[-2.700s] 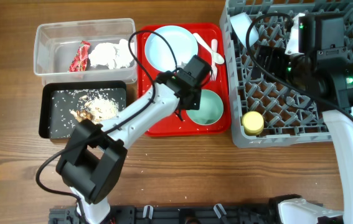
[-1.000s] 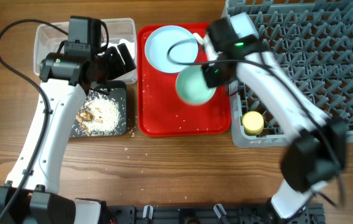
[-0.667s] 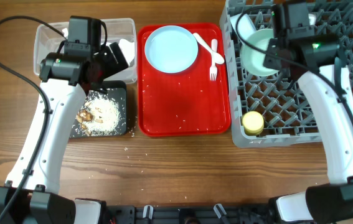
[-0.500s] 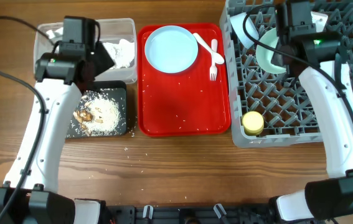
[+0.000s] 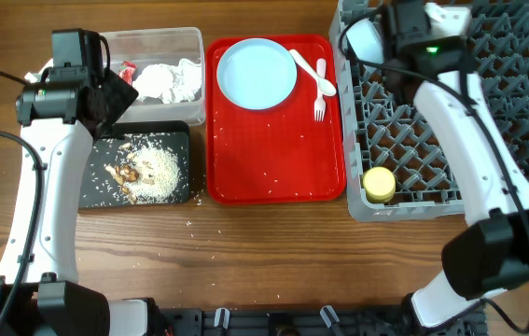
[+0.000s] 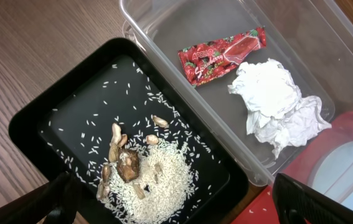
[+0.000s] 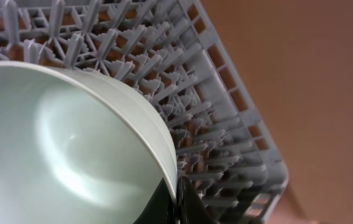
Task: Sort waste into correct bins and load items into the dishwasher rack
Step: 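Reach the right gripper to the light-blue plate on the red tray, then grasp the plate edge with the right gripper and lift it upright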
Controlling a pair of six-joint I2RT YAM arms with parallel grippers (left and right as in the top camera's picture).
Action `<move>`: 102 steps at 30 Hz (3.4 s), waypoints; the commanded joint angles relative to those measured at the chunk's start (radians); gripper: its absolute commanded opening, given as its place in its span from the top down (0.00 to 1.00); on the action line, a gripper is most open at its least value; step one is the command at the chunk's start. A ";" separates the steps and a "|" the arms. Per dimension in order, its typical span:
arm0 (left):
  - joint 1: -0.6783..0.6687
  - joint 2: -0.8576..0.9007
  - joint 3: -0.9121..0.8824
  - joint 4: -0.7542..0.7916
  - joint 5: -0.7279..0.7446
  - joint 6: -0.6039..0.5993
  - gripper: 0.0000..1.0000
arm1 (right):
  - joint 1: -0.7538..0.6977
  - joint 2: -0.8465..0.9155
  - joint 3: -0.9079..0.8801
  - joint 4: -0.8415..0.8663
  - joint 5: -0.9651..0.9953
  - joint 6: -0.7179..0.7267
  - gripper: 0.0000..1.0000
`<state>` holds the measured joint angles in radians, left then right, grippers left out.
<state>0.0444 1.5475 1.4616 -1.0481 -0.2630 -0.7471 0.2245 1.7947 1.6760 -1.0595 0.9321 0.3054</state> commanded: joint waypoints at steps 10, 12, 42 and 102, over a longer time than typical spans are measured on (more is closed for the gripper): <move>0.003 0.003 0.007 0.000 0.008 -0.024 0.00 | 0.148 0.195 -0.003 0.067 0.354 -0.376 0.96; 0.003 0.003 0.007 0.000 0.008 -0.023 0.00 | 0.152 0.217 -0.003 0.065 0.354 -0.397 0.96; 0.003 0.003 0.007 0.000 0.008 -0.023 0.00 | 0.337 0.203 0.002 0.099 0.039 -0.516 0.32; 0.003 0.003 0.007 0.000 0.008 -0.023 0.00 | 0.172 0.135 -0.057 0.395 -0.951 0.157 0.96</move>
<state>0.0444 1.5471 1.4616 -1.0481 -0.2596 -0.7509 0.3962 2.1193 1.6176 -0.6731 -0.0921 0.6231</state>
